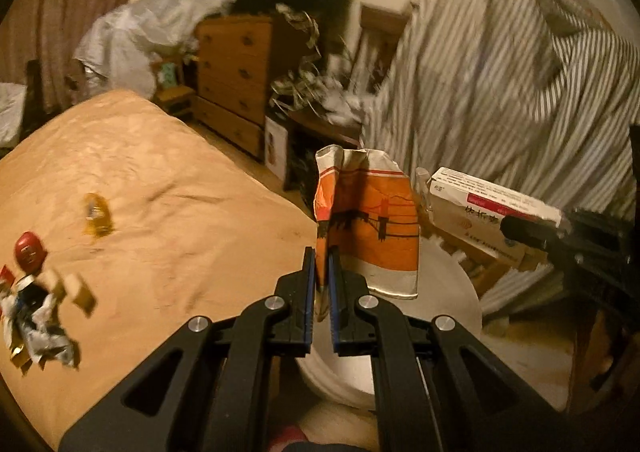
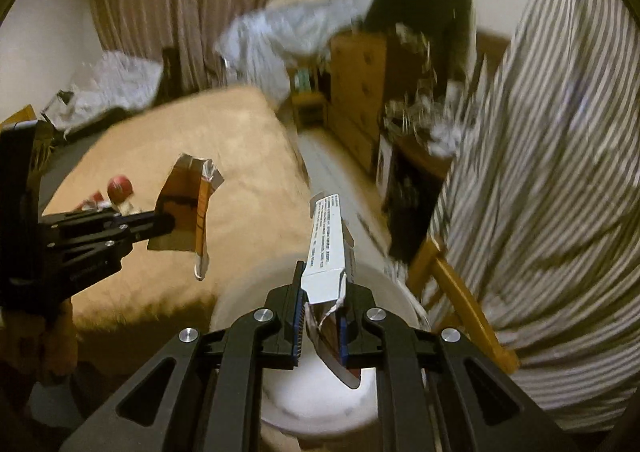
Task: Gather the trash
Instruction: 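Carry the snack bag and white box to the white bucket and release both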
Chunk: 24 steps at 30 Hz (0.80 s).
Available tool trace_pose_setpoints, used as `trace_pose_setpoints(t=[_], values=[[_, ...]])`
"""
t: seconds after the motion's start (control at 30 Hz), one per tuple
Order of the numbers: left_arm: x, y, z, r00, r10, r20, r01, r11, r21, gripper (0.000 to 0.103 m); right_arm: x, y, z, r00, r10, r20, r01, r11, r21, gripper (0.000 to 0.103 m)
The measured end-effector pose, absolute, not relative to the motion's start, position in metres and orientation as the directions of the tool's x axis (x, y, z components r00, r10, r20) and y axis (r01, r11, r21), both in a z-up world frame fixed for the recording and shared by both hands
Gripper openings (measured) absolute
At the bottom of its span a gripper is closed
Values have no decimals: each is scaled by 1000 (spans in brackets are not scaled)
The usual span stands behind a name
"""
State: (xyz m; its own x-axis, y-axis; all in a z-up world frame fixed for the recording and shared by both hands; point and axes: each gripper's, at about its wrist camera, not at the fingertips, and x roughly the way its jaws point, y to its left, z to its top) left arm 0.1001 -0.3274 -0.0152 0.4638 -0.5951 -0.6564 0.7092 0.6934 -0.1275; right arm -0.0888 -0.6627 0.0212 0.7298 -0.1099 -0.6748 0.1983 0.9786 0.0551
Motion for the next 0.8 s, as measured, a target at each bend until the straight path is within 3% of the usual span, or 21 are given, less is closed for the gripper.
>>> trace_pose_setpoints(t=[0.3, 0.57, 0.8], values=[[117, -390, -69, 335, -475, -814, 775, 630, -48, 5, -39, -692, -23, 485, 12, -874, 171, 979, 109, 14], [124, -409, -91, 302, -380, -875, 820, 571, 35, 5, -29, -684, -50, 401, 44, -915, 162, 980, 118, 14], [123, -412, -94, 297, -374, -879, 819, 573, 33, 6, -32, -680, -66, 392, 63, -918, 164, 977, 137, 15]])
